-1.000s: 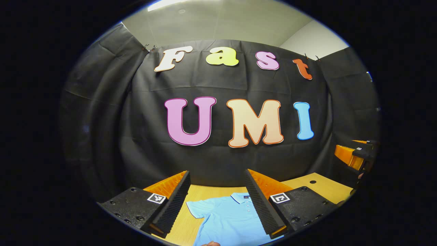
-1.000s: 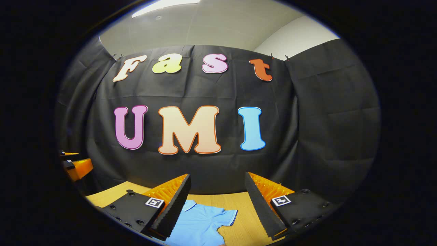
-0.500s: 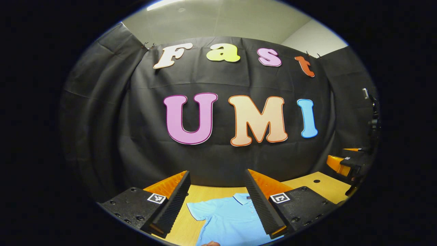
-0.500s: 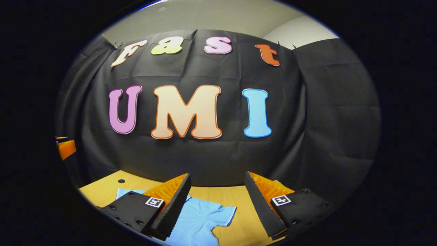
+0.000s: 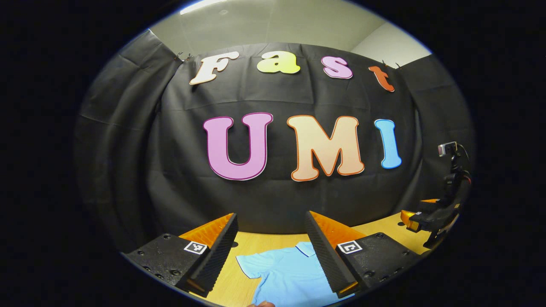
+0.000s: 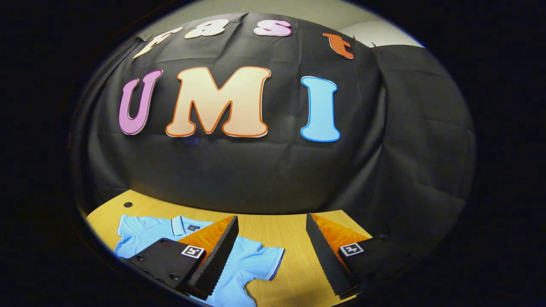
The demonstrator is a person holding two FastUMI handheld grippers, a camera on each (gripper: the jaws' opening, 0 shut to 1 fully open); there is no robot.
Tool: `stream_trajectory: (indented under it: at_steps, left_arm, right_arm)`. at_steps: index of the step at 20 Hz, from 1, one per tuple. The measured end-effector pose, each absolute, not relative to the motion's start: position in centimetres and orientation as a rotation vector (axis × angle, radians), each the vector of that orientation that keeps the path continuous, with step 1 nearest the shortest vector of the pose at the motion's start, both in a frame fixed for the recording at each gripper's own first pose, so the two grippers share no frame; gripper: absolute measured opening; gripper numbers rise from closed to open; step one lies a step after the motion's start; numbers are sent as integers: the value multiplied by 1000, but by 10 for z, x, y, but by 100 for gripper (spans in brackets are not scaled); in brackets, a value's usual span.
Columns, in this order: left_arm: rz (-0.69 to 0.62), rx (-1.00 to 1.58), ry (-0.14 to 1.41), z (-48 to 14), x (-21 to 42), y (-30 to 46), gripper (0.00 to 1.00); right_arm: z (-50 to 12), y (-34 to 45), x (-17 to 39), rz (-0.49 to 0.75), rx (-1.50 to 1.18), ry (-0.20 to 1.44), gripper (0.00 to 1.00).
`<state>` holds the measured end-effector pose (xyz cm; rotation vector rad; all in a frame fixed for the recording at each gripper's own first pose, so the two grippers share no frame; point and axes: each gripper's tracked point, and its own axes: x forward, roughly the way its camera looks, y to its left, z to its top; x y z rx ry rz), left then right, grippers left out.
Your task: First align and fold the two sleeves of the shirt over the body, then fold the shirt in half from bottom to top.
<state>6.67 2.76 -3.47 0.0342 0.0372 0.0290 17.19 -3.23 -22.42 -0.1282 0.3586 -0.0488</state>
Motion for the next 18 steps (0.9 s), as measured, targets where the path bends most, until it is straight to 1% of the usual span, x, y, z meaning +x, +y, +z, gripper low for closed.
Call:
stream_trajectory:
  at_steps: [6, 9, 11, 18]
  left_arm:
    - [47, 49, 55, -42, 74, 35, 95]
    - [51, 57, 68, -47, 78, 37, 95]
    - [57, 58, 78, -52, 82, 42, 94]
    - [78, 64, 117, -68, 91, 53, 94]
  right_arm:
    - [-294, -40, 191, -58, -155, 489, 99]
    - [-326, -40, 195, -58, -154, 545, 100]
    - [-345, -45, 201, -65, -147, 577, 99]
    - [-434, -71, 193, -170, -74, 819, 100]
